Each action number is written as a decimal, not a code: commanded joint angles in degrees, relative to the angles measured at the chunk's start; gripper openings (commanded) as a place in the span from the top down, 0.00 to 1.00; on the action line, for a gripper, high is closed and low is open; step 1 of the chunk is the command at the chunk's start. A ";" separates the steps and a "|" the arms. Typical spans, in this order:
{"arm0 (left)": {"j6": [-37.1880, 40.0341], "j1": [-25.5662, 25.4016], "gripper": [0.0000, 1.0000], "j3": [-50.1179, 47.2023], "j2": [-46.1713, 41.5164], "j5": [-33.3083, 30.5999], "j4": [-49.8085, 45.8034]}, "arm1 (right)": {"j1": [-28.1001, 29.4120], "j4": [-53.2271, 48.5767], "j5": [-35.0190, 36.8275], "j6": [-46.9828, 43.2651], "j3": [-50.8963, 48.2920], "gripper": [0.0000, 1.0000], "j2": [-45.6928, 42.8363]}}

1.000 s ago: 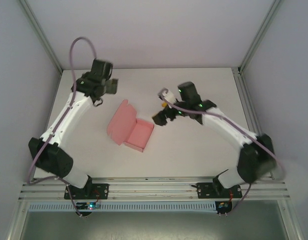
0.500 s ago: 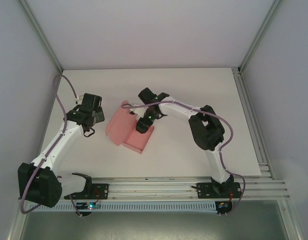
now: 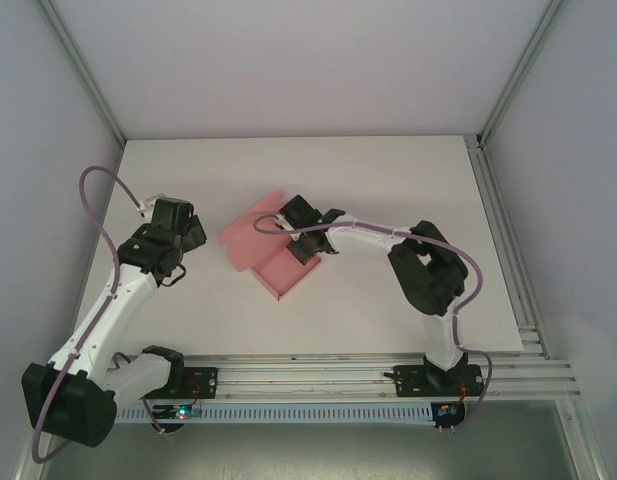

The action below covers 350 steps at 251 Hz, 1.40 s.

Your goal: Assemble paper box

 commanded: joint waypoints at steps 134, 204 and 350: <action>16.46 -1.56 0.00 -4.98 2.81 42.30 18.61 | 2.95 10.00 14.28 37.61 -17.23 0.54 -14.82; 27.11 -2.03 0.09 0.34 15.61 48.39 20.97 | 0.42 14.47 16.64 15.03 -19.34 0.17 -24.55; 32.33 -6.19 0.49 18.69 36.39 47.34 7.78 | -15.96 13.84 -20.47 -0.65 -9.43 0.33 -15.00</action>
